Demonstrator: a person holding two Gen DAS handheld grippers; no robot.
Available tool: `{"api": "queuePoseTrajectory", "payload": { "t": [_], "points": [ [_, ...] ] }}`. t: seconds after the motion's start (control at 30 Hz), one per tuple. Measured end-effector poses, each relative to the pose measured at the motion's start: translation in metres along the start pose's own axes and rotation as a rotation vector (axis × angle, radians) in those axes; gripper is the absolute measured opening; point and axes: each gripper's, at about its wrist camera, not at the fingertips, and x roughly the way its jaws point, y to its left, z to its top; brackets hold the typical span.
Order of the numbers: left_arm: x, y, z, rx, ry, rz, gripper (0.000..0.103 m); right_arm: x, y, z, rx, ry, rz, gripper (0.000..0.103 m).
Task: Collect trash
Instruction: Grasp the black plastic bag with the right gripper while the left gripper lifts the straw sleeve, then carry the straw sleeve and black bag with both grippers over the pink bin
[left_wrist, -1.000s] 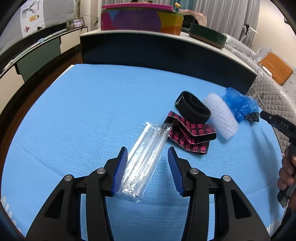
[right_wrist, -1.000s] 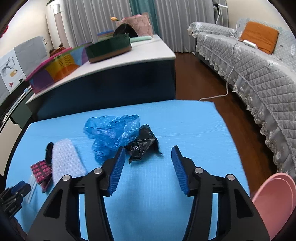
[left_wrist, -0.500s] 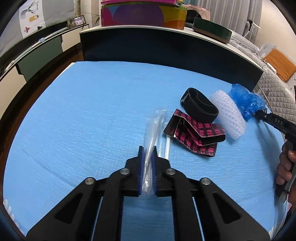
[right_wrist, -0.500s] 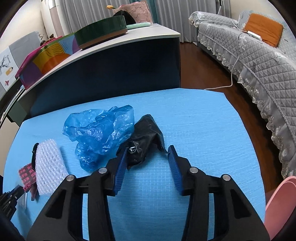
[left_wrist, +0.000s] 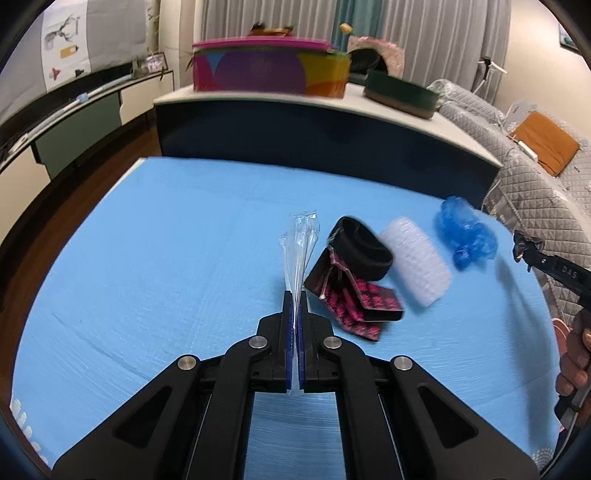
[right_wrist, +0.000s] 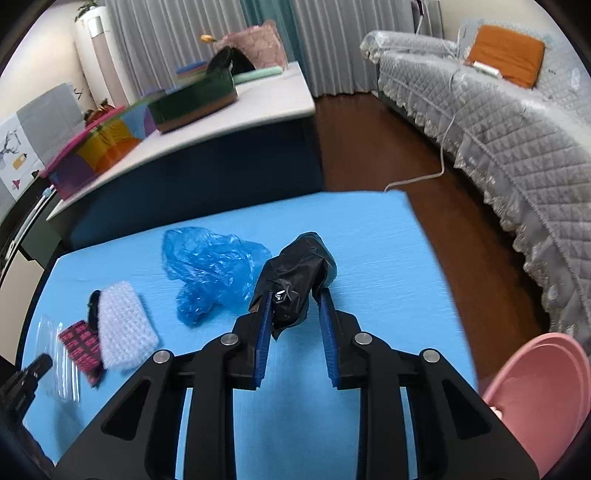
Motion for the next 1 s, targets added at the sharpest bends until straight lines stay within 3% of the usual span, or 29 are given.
{"api": "queuePoseTrajectory", "payload": {
  "t": [0.7, 1.0],
  "points": [
    [-0.067, -0.047, 0.001, 0.070, -0.128, -0.089, 0.002, -0.181, -0.004, -0.028, -0.087, -0.182, 0.037, 0.026],
    [-0.076, -0.078, -0.005, 0.140, -0.141, -0.132, 0.002, -0.194, -0.027, -0.050, -0.051, -0.189, 0.009, 0.026]
  ]
}}
